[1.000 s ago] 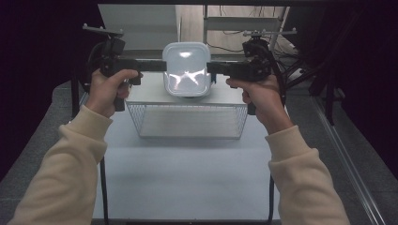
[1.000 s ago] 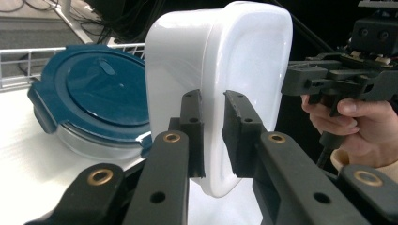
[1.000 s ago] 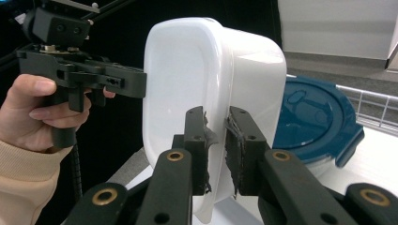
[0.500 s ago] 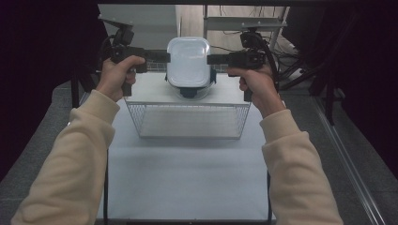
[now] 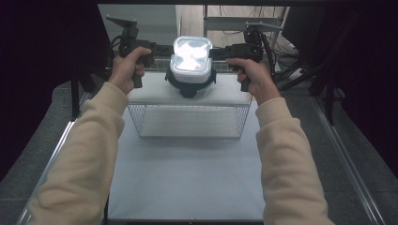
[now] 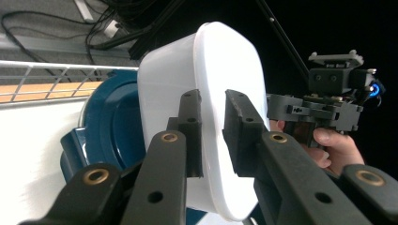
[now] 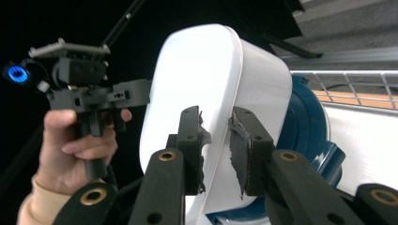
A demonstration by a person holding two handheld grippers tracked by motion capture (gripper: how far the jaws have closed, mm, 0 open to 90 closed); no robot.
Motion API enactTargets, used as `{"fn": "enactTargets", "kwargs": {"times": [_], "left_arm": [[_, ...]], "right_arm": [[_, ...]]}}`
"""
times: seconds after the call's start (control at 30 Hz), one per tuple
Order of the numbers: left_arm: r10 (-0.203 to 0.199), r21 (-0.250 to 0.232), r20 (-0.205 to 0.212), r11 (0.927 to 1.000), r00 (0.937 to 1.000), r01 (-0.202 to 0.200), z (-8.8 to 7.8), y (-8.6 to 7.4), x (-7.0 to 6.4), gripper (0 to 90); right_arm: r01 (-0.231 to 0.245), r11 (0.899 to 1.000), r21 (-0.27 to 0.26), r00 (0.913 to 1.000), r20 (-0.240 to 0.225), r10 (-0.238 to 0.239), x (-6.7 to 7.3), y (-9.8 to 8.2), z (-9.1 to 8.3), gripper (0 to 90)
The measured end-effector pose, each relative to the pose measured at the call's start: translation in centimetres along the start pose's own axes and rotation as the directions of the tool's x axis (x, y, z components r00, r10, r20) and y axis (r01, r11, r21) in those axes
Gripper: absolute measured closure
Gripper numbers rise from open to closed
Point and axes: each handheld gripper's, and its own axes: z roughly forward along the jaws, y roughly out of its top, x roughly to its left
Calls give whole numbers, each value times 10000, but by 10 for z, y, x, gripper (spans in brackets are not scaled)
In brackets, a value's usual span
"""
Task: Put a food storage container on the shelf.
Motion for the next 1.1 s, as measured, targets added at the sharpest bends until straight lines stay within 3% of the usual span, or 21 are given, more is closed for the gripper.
{"fn": "enactTargets", "kwargs": {"times": [0.17,0.23,0.47,0.5,0.57,0.6,0.63,0.67,0.7,0.77,0.9,0.93,1.0,1.1], "left_arm": [[-413,38,174,9991,9990,412,4,2,10,755],[-489,190,-15,9986,9988,489,6,2,14,734],[-602,25,355,9982,9976,602,6,1,21,730],[-531,26,321,9986,9981,531,6,0,21,722],[150,-436,-207,9989,9997,-159,3,-3,13,692],[658,-827,-627,9940,9959,-709,-3,-5,4,658],[877,-1012,-846,9902,9925,-961,-7,-7,-1,585],[1171,-1075,-1103,9858,9870,-1290,-13,-9,-7,516],[1567,-1093,-1419,9789,9774,-1728,-18,-13,-13,472],[2478,-954,-2022,9579,9475,-2709,-28,-23,-26,416],[3522,-589,-2468,9244,9028,-3767,-49,-56,-40,342],[3635,-569,-2545,9194,8961,-3891,-54,-66,-42,327],[3814,-535,-2377,9132,8933,-4041,-63,-85,-42,313],[4105,-377,-2568,9004,8750,-4334,-72,-116,-40,295]], "right_arm": [[-736,9973,-57,9971,-210,735,-13,5,8,724],[-838,9965,-59,9965,-36,838,-17,6,11,721],[-912,9957,-145,9957,-157,910,-20,6,15,715],[-900,9958,-145,9959,-135,898,-19,5,14,715],[-572,9978,-325,9984,-47,571,-16,4,12,713],[-478,9977,-483,9988,-104,473,-14,2,10,675],[-124,9968,-785,9999,-130,114,-10,1,6,595],[145,9952,-969,9999,23,-144,-6,-1,1,542],[522,9916,-1184,9985,225,-499,-3,-3,-5,527],[1302,9810,-1435,9910,487,-1244,6,-11,-18,488],[3103,9384,-1520,9482,1200,-2941,20,-41,-47,442],[3389,9300,-1425,9380,1280,-3222,22,-51,-54,430],[3921,9105,-1312,9164,1419,-3742,24,-73,-66,409],[4416,8899,-1141,8907,1751,-4195,24,-104,-81,374]]}}
